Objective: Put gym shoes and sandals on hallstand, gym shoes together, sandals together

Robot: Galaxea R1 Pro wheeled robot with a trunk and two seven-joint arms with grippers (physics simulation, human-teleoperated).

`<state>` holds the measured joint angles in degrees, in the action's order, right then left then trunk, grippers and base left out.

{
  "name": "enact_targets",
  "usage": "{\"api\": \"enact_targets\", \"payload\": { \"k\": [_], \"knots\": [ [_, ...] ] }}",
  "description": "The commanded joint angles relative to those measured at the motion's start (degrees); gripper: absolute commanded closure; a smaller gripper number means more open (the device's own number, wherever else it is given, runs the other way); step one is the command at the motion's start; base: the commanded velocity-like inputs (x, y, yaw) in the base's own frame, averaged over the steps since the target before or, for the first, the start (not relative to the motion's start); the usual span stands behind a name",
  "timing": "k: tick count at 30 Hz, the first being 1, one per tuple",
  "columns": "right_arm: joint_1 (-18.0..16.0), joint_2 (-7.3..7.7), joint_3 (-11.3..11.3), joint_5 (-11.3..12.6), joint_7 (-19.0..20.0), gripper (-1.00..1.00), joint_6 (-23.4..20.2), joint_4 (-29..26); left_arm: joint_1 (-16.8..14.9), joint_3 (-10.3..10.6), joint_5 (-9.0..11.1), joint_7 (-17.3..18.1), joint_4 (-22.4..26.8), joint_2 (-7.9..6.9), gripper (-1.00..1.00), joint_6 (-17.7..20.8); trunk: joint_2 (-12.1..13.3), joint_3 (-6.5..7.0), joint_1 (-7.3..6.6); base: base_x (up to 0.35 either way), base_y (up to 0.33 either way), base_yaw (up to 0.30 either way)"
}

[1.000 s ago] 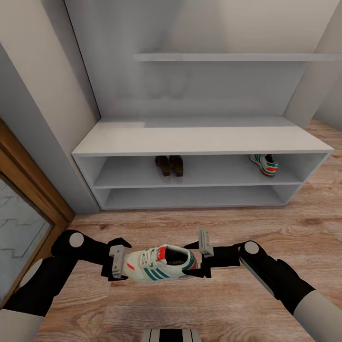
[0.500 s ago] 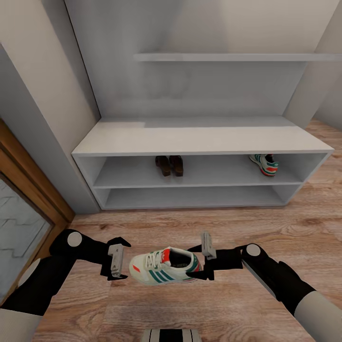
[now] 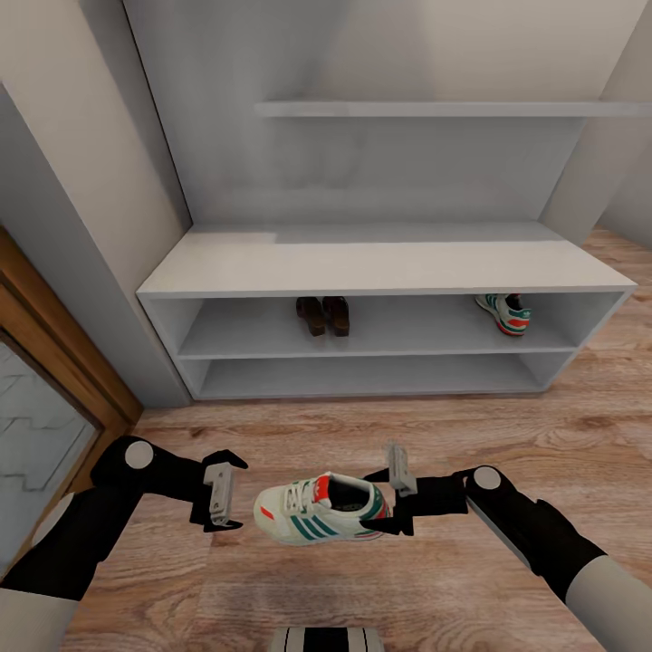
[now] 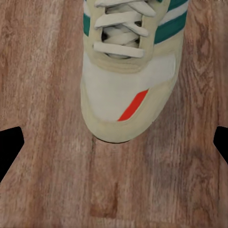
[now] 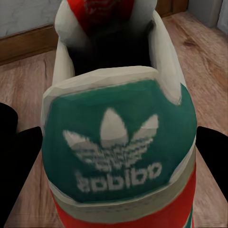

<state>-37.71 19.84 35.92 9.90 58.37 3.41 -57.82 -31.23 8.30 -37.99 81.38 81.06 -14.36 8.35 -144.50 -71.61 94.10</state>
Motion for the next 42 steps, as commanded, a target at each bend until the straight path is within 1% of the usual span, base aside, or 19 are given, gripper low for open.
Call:
{"api": "enact_targets", "payload": {
  "k": [1,6,8,9,11,12,15,16,19,20,23,24,26,27,30,32,34,36,42],
  "knots": [
    [0.00,0.01,-0.01,0.06,0.05,1.00,-0.03,0.00,0.00,-0.01,0.00,0.00,0.00,0.00,-1.00,0.00,0.00,0.00,0.00,0.000,0.000,0.000],
    [-0.04,2.20,-0.31,0.20,-0.04,1.00,0.04,1.19,0.05,-2.08,0.70,-0.03,-0.07,0.02,-1.00,0.00,0.00,0.00,0.00,0.000,0.000,0.000],
    [-0.05,3.68,-1.47,0.33,-0.09,1.00,0.10,1.90,0.08,-3.16,1.14,-0.05,-0.15,0.02,-1.00,-0.03,0.00,0.00,0.00,0.000,0.000,0.000],
    [-0.05,3.68,-1.47,0.33,-0.09,1.00,0.10,1.90,0.08,-3.16,1.14,-0.05,-0.15,0.02,-1.00,-0.03,0.00,0.00,0.00,0.000,0.000,0.000],
    [-0.01,5.17,-4.07,0.45,-0.01,1.00,0.08,2.51,0.09,-3.95,1.43,-0.06,-0.22,0.07,-1.00,-0.05,0.00,0.00,0.00,0.000,0.000,0.000],
    [-0.01,5.17,-4.07,0.45,-0.01,1.00,0.08,2.51,0.09,-3.95,1.43,-0.06,-0.22,0.07,-1.00,-0.05,0.00,0.00,0.00,0.000,0.000,0.000],
    [0.22,7.10,-9.96,0.45,0.21,1.00,-0.05,3.40,0.11,-4.69,1.66,-0.07,-0.38,0.17,-1.00,-0.07,0.00,0.00,0.00,0.000,0.000,0.000],
    [0.22,7.10,-9.96,0.45,0.21,1.00,-0.05,3.40,0.11,-4.69,1.66,-0.07,-0.38,0.17,-1.00,-0.07,0.00,0.00,0.00,0.000,0.000,0.000],
    [0.98,8.72,-16.30,0.36,0.52,1.00,-0.14,4.18,0.13,-5.05,1.80,-0.08,-0.55,0.19,-1.00,-0.08,0.00,0.00,0.00,0.000,0.000,0.000],
    [0.98,8.72,-16.30,0.36,0.52,1.00,-0.14,4.18,0.13,-5.05,1.80,-0.08,-0.55,0.19,-1.00,-0.08,0.00,0.00,0.00,0.000,0.000,0.000],
    [2.03,10.24,-21.22,0.27,1.21,1.00,-0.19,4.58,0.17,-5.22,1.88,-0.12,-0.72,0.20,-1.00,-0.10,0.00,0.00,0.00,0.000,0.000,0.000],
    [2.03,10.24,-21.22,0.27,1.21,1.00,-0.19,4.58,0.17,-5.22,1.88,-0.12,-0.72,0.20,-1.00,-0.10,0.00,0.00,0.00,0.000,0.000,0.000],
    [2.53,11.14,-23.35,0.25,1.88,1.00,-0.21,4.73,0.18,-5.28,1.91,-0.14,-0.80,0.20,-1.00,-0.13,0.00,0.00,0.00,0.000,0.000,0.000],
    [2.53,11.14,-23.35,0.25,1.88,1.00,-0.21,4.73,0.18,-5.28,1.91,-0.14,-0.80,0.20,-1.00,-0.13,0.00,0.00,0.00,0.000,0.000,0.000],
    [2.97,12.17,-25.28,0.23,2.61,1.00,-0.27,4.86,0.20,-5.34,1.93,-0.18,-0.89,0.20,-1.00,-0.15,0.00,0.00,0.00,0.000,0.000,0.000],
    [3.08,12.45,-25.69,0.23,2.75,1.00,-0.30,4.89,0.20,-5.35,1.94,-0.20,-0.91,0.20,-1.00,-0.16,0.00,0.00,0.00,0.000,0.000,0.000],
    [2.42,11.79,-26.34,-0.45,2.02,1.00,-0.93,5.54,0.86,-6.01,1.28,-0.85,-1.57,0.86,-1.00,0.24,0.00,0.00,0.00,0.000,0.000,0.000],
    [1.77,11.15,-27.00,-1.08,1.33,1.00,-1.57,6.19,1.50,-6.65,1.95,-1.49,-2.21,1.50,-1.00,0.21,0.00,0.00,0.00,0.000,0.000,0.000],
    [-0.18,9.21,-28.98,-3.00,-0.73,1.00,-3.47,8.11,3.43,-8.56,2.00,-3.42,-4.15,3.44,-1.00,0.21,0.00,0.00,0.00,0.000,0.000,0.000]
  ]
}}
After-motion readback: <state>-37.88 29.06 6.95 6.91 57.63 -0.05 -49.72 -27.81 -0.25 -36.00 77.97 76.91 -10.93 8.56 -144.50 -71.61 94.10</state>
